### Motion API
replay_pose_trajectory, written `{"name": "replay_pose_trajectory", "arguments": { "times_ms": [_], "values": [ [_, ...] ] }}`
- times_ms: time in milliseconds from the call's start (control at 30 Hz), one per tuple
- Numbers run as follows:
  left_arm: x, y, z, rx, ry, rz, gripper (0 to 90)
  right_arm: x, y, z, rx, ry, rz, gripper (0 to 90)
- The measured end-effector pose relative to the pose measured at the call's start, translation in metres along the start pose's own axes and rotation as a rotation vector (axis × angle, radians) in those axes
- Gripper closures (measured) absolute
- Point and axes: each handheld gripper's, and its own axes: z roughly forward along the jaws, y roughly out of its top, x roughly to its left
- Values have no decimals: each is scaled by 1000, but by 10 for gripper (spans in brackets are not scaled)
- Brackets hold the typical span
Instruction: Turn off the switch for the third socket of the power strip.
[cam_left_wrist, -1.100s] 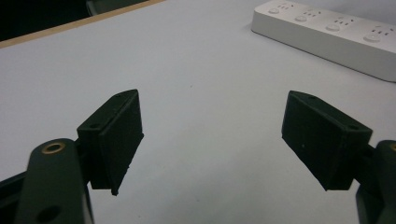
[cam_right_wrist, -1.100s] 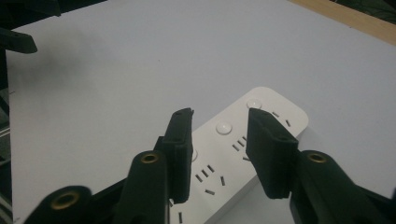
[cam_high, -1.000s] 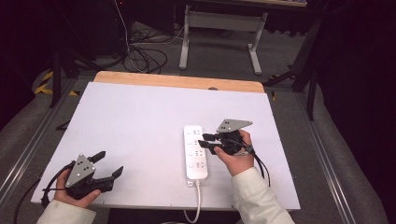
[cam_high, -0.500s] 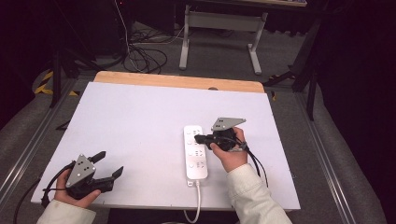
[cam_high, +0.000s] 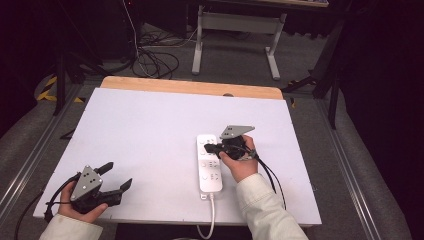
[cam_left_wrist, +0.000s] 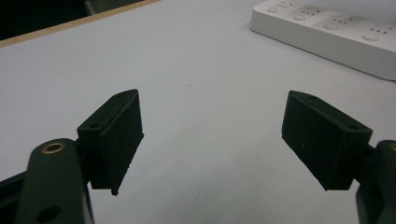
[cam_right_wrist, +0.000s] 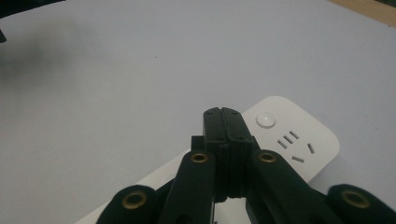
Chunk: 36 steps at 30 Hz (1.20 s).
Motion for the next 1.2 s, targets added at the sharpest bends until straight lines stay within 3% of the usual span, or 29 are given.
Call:
{"name": "replay_pose_trajectory", "arguments": {
  "times_ms": [667, 1200],
  "values": [
    [-1, 0, 0, 4, 4, 11, 211, -2, -7, 24, 58, -26, -15, 900],
    [-1, 0, 0, 4, 6, 9, 212, 1, -9, 28, 66, -50, -37, 900]
  ]
}}
